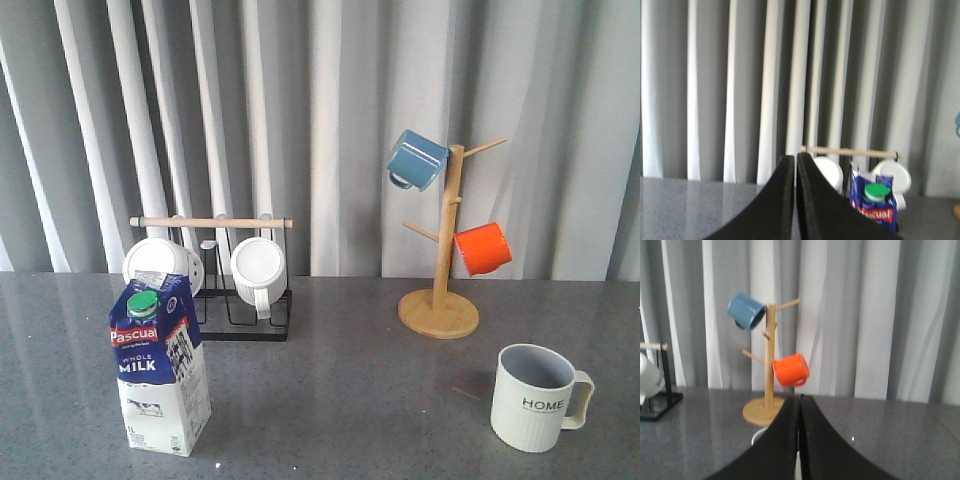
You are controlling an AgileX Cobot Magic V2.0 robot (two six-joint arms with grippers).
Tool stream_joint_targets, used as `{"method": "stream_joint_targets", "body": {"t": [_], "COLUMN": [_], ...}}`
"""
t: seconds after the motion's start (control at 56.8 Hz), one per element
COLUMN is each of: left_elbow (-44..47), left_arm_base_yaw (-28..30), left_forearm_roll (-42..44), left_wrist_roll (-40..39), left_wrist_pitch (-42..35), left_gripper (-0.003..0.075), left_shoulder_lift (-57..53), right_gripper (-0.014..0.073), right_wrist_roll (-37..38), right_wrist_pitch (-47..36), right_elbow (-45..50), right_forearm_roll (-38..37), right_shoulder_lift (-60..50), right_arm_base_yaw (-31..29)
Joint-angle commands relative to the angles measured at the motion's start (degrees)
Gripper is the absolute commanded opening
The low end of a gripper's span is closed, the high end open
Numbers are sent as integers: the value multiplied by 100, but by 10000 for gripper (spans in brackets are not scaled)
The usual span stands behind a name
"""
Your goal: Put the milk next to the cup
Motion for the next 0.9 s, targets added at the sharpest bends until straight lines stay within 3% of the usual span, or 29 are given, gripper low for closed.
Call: {"method": "stream_joint_targets", "body": {"t": [0.0, 0.229, 0.352, 0.457, 0.581, 0.686, 0.756, 0.88], "left_elbow": [-291, -291, -295, -295, -295, -290, -290, -290], "left_arm_base_yaw": [-202, -230, -230, -230, -230, -230, -230, -230], "left_forearm_roll": [17, 7, 23, 4, 4, 4, 4, 4], "left_wrist_roll": [38, 38, 38, 26, 26, 26, 26, 26], "left_wrist_pitch": [-326, -439, -439, -445, -598, -874, -885, -869], "left_gripper": [-6, 6, 83, 221, 446, 589, 644, 662], "left_shoulder_lift": [622, 1452, 1788, 2024, 2155, 2154, 2154, 2154], "right_gripper": [-8, -1, 66, 213, 465, 651, 711, 723], "right_wrist_roll": [-34, 29, 8, 2, 3, 3, 3, -2], "right_wrist_pitch": [-370, -480, -354, -320, -325, -319, -325, -391], "right_elbow": [-277, -277, -277, -277, -277, -277, -277, -277], "right_forearm_roll": [56, 56, 56, 56, 56, 56, 56, 56], "right_shoulder_lift": [586, 1209, 1340, 1480, 1608, 1657, 1657, 1657], "right_arm_base_yaw": [-34, -41, -41, -41, -45, -45, -45, -45]}}
